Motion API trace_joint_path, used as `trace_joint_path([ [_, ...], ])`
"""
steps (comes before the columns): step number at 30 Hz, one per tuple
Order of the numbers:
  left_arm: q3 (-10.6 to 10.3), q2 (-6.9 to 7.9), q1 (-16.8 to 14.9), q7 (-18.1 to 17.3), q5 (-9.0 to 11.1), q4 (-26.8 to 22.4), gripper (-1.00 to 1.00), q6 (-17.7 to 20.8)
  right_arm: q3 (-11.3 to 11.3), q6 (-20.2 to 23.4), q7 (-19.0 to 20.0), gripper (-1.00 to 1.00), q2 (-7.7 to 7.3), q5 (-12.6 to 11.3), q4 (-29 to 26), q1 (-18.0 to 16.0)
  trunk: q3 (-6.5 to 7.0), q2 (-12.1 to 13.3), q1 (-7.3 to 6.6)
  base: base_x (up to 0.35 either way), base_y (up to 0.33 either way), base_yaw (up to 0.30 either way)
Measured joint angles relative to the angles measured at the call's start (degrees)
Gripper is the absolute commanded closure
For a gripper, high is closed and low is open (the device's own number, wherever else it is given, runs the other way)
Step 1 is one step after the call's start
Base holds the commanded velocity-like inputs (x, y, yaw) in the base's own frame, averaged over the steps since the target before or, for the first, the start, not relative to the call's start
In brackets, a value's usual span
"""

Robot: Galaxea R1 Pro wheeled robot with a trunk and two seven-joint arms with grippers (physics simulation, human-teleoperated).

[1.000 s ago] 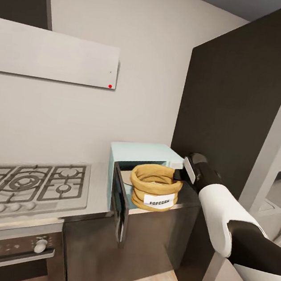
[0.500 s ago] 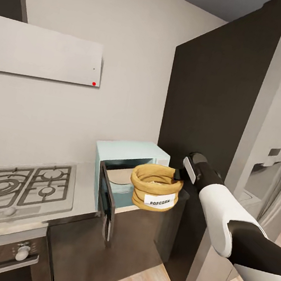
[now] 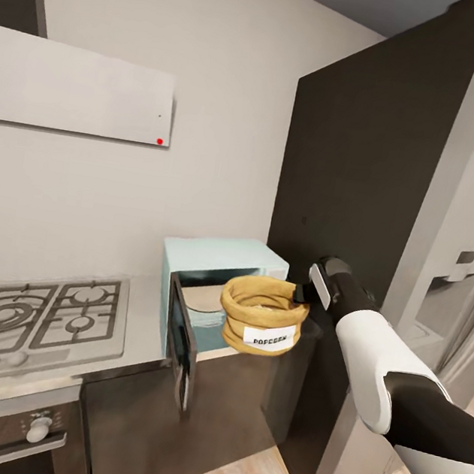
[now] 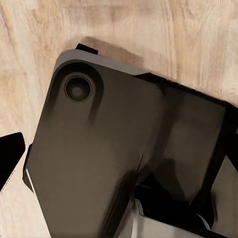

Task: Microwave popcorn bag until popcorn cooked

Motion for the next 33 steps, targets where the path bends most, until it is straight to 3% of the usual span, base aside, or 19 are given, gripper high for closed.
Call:
trace_joint_path([
  [10,0.0,0.0,0.0,0.0,0.0,0.0,-1.0,0.0,0.0,0.0,0.0,1.0,0.29,0.0,0.1,0.0,0.0,0.0,0.0,0.158,0.255,0.0],
  [33,0.1,-0.08,0.0,0.3,0.2,-0.2,-1.0,0.0,0.0,0.0,0.0,1.0,0.34,0.0,0.7,0.7,0.0,0.0,0.01,0.005,0.007,0.0],
])
